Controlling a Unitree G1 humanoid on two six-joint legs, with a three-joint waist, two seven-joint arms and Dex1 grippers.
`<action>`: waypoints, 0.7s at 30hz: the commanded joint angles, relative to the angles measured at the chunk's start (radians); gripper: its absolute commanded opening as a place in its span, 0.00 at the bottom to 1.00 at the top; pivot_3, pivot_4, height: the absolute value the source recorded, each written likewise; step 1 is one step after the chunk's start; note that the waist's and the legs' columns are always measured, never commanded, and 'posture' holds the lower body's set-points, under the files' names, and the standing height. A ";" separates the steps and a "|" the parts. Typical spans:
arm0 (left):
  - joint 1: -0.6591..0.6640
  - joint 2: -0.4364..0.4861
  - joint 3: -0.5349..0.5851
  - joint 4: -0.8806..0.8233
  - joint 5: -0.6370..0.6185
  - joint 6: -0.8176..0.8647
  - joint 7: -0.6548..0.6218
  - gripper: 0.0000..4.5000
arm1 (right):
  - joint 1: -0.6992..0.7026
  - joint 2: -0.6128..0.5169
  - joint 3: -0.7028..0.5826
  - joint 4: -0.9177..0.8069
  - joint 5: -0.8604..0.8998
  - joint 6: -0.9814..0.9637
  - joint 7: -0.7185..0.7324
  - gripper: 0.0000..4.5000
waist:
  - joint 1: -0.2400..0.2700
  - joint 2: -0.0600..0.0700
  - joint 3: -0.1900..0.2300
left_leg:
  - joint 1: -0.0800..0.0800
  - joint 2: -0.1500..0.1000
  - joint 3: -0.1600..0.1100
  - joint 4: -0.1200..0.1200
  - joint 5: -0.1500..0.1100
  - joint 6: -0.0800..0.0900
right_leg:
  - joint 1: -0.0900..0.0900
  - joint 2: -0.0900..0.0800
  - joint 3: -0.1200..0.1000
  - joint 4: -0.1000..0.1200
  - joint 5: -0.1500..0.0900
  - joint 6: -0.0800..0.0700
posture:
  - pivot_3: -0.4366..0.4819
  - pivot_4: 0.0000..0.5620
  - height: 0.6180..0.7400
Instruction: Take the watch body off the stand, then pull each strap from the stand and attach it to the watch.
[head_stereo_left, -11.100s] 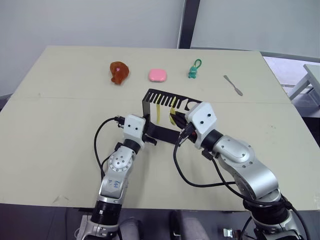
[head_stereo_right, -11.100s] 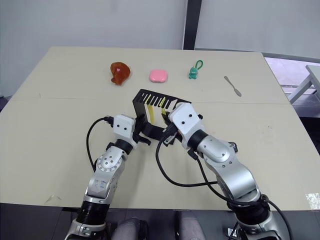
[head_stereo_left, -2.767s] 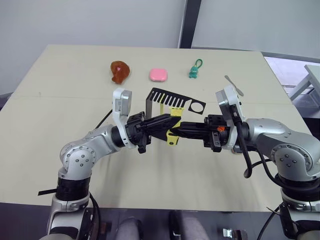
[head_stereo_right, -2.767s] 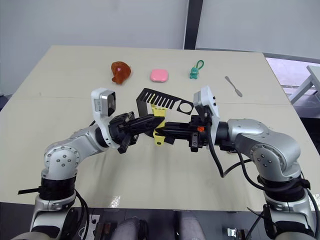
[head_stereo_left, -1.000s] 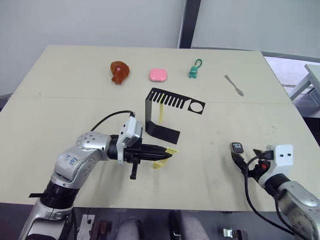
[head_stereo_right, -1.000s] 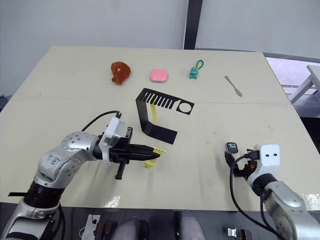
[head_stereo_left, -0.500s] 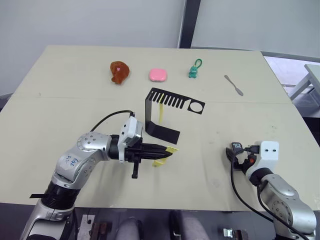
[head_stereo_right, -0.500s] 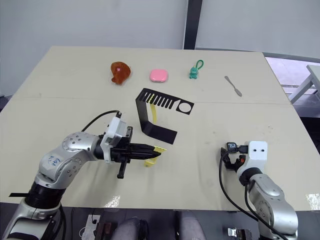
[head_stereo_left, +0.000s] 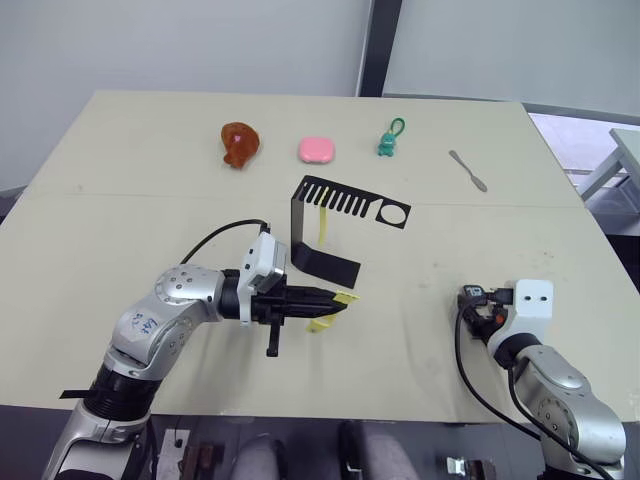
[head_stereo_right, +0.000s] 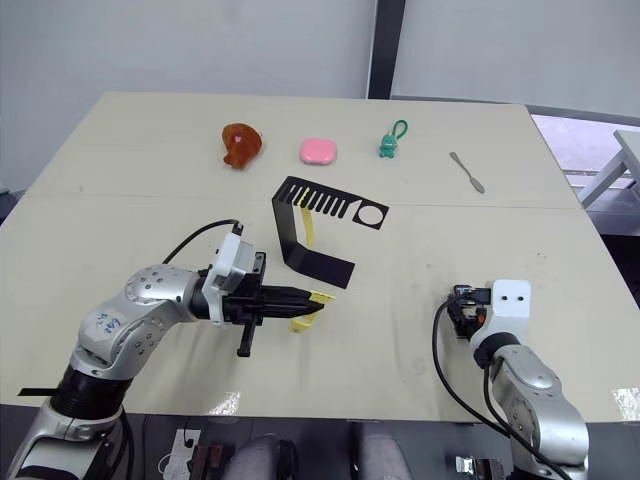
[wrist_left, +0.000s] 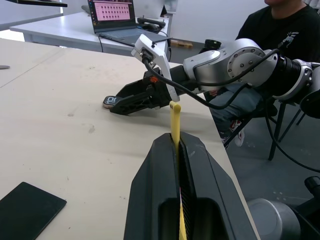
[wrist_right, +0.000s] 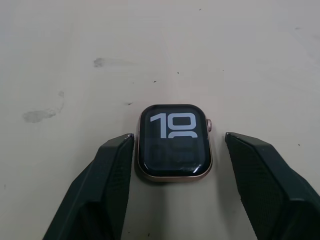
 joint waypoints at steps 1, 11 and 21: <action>0.001 -0.005 0.011 -0.038 0.002 -0.012 0.006 0.00 | 0.012 0.014 -0.009 -0.010 -0.011 0.006 -0.020 0.72 | 0.000 0.000 0.000 | 0.000 0.000 0.000 0.000 0.000 0.000 | 0.000 0.000 0.000 0.000 0.000 0.000 | 0.48 0.27 1.00; -0.006 -0.013 0.012 -0.035 0.003 -0.014 0.009 0.00 | 0.023 0.037 -0.017 0.009 -0.018 -0.023 -0.015 0.72 | 0.000 0.000 0.000 | 0.000 0.000 0.000 0.000 0.000 0.000 | 0.000 0.000 0.000 0.000 0.000 0.000 | 0.48 0.27 1.00; -0.012 -0.016 0.014 -0.029 0.005 -0.016 0.010 0.00 | 0.019 0.048 -0.012 0.066 -0.031 -0.074 -0.012 0.72 | 0.000 0.000 0.000 | 0.000 0.000 0.000 0.000 0.000 0.000 | 0.000 0.000 0.000 0.000 0.000 0.000 | 0.48 0.27 1.00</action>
